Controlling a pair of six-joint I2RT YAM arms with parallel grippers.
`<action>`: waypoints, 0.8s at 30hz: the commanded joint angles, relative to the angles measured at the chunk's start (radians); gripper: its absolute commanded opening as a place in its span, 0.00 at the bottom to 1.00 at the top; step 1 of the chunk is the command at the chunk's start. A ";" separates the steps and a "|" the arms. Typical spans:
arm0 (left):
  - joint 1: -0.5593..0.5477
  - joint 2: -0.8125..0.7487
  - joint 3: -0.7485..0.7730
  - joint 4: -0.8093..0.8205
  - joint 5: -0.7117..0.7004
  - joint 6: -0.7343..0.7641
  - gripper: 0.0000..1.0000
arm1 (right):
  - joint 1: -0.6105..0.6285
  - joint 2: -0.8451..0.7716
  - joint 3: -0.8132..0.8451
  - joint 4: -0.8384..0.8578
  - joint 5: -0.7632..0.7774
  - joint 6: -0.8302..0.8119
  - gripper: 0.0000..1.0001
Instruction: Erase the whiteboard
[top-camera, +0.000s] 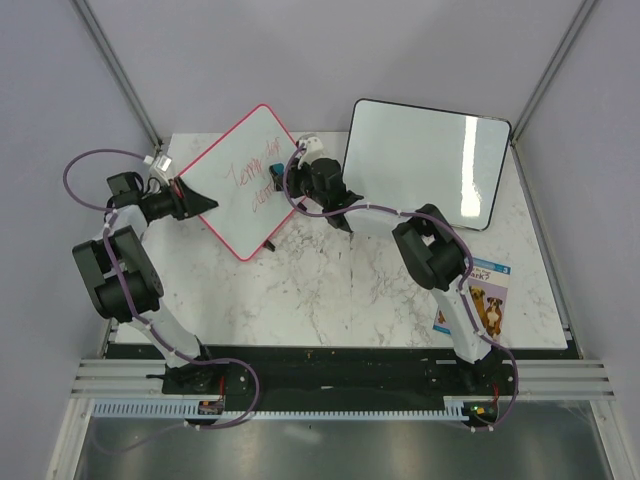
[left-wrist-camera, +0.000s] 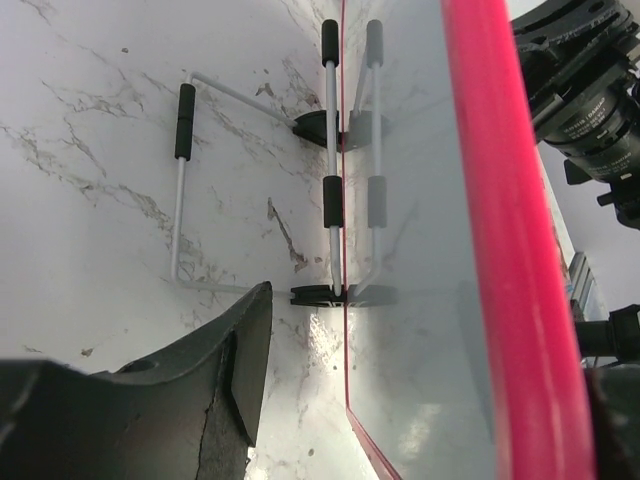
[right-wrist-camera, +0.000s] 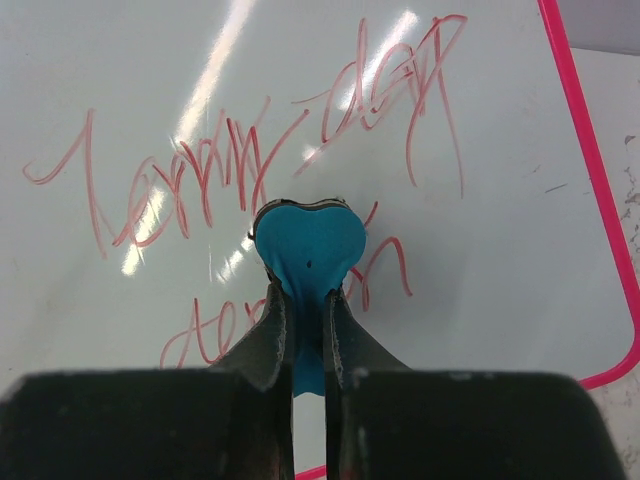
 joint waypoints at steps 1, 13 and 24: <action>-0.003 0.027 0.043 -0.186 -0.152 0.284 0.02 | -0.003 0.049 0.079 0.021 0.052 -0.012 0.00; -0.003 0.033 0.084 -0.418 -0.044 0.447 0.02 | 0.043 0.143 0.209 -0.133 0.227 0.002 0.00; -0.011 0.048 0.158 -0.513 -0.005 0.479 0.02 | 0.202 0.117 0.073 -0.105 0.195 0.043 0.00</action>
